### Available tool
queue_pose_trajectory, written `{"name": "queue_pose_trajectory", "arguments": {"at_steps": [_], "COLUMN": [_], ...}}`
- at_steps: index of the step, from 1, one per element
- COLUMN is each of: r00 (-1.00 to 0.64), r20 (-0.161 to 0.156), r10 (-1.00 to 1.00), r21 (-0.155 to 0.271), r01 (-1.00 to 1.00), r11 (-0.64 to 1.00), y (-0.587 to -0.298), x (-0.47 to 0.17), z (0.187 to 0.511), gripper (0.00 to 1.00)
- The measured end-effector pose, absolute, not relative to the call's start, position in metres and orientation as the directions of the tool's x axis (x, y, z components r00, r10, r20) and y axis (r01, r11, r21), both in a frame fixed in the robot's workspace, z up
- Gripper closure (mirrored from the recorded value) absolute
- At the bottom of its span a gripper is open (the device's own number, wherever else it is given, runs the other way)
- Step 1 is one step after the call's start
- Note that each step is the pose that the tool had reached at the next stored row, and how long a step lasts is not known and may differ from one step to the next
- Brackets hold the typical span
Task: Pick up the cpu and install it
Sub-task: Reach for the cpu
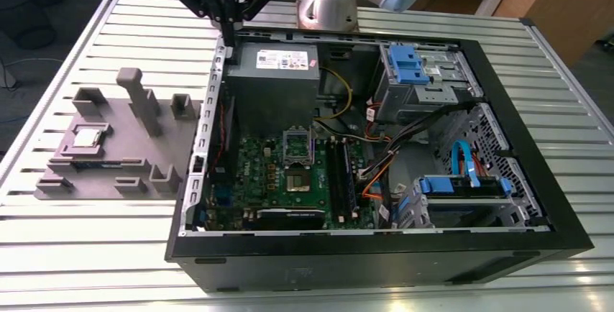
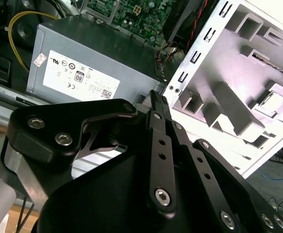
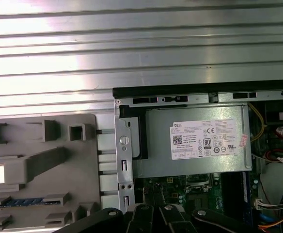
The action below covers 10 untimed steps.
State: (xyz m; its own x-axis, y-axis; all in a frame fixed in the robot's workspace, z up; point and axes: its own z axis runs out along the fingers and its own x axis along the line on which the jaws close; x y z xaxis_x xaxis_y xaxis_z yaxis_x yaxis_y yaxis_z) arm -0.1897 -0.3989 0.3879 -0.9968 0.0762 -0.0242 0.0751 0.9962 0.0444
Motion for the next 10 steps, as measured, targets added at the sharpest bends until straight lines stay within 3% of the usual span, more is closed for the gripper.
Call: {"name": "queue_pose_trajectory", "arguments": {"at_steps": [10], "r00": [-0.997], "r20": [-0.024], "r10": [0.076], "r21": [0.044], "r01": [0.075], "r11": [0.996], "y": [-0.3989], "x": [-0.1917], "z": [0.3879], "gripper": [0.9]}}
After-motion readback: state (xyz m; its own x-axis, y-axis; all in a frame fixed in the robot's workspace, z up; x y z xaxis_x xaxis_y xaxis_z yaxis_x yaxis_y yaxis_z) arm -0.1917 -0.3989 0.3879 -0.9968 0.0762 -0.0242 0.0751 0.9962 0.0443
